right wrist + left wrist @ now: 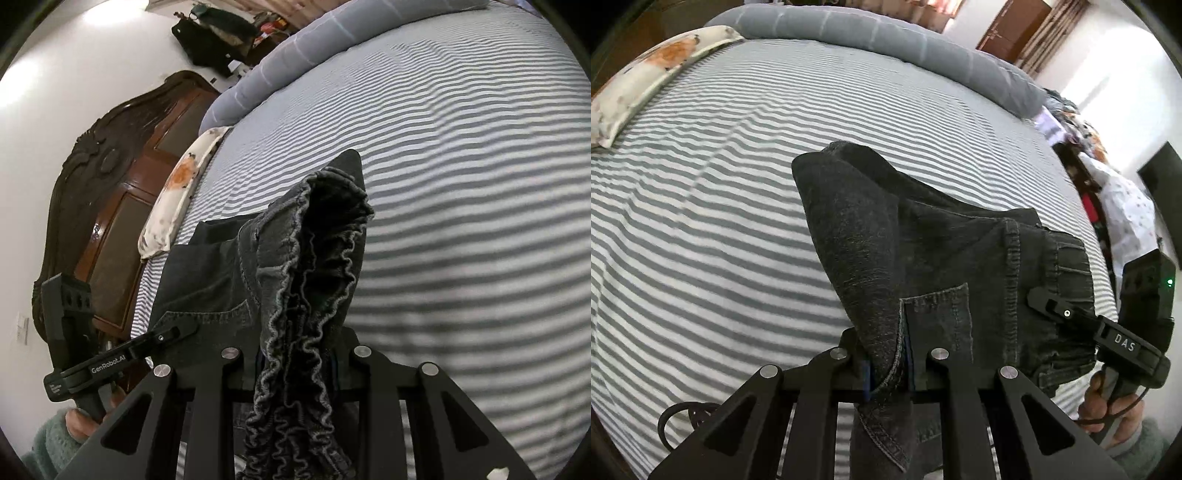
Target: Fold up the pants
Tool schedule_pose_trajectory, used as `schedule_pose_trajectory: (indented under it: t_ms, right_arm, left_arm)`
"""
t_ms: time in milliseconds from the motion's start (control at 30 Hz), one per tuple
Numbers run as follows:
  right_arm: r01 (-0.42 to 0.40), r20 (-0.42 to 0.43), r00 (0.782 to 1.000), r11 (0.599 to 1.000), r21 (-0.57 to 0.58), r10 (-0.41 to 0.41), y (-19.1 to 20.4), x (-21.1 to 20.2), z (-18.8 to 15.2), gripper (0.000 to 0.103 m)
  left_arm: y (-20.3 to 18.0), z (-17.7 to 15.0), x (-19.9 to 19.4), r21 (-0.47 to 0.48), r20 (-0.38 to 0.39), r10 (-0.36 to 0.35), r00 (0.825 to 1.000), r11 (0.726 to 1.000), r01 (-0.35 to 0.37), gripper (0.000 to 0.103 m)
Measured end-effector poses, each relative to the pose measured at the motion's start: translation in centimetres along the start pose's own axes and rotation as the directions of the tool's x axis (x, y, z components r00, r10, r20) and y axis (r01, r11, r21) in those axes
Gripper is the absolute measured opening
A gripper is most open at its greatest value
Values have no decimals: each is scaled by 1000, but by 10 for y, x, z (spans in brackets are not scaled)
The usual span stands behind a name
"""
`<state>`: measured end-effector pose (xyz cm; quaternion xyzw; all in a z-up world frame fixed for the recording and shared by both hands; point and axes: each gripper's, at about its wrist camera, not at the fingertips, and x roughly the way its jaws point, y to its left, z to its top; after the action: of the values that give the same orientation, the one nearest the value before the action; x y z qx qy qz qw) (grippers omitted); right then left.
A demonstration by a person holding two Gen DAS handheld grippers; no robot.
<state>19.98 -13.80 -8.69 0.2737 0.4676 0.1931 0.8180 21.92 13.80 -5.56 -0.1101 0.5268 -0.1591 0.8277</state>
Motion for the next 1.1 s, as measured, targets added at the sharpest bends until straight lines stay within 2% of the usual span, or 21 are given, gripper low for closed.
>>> schedule_pose_trajectory:
  t_ms: [267,400,500,533,567,600,633,700,767,833,1033,1100]
  right_arm:
    - [8,-20,1000,999,53,-7,6,62,27,24]
    - [32,-32,999,998,60,-30,2,85,36,24]
    - [76,-51,996,996,45,-74,-4,98,38,27]
    - [88,-54,995,995,41,-86,-6,101,38,31]
    - [99,-55,994,994,36,-97,-9,102,37,35]
    - [112,-56,992,993,31,-110,-11,103,36,41]
    - [137,-55,989,990,26,-136,-12,103,34,47]
    - [185,-55,981,983,6,-184,-13,99,28,50]
    - [203,-49,978,979,-20,-204,-13,93,23,52]
    - [241,-31,969,969,-55,-243,-11,82,14,61]
    - [320,18,947,938,-131,-320,-7,54,-16,66]
    - [352,28,936,926,-139,-352,-7,52,-20,69]
  left_arm:
    - [35,41,34,32,-13,65,998,997,-64,13]
    - [51,52,53,37,-29,81,996,996,-80,14]
    - [73,46,63,22,-48,101,994,995,-100,19]
    - [76,43,67,22,-51,111,993,994,-110,22]
    - [78,40,70,27,-47,126,991,992,-125,30]
    - [79,37,71,34,-41,138,990,990,-137,35]
    - [80,34,71,42,-37,145,989,989,-143,36]
    - [82,25,68,56,-27,175,984,983,-173,44]
    - [85,12,64,63,-24,188,982,980,-186,46]
    - [86,1,56,63,-5,201,980,978,-200,51]
    - [76,-32,34,53,44,268,962,961,-270,54]
    - [68,-38,28,66,58,306,950,949,-309,56]
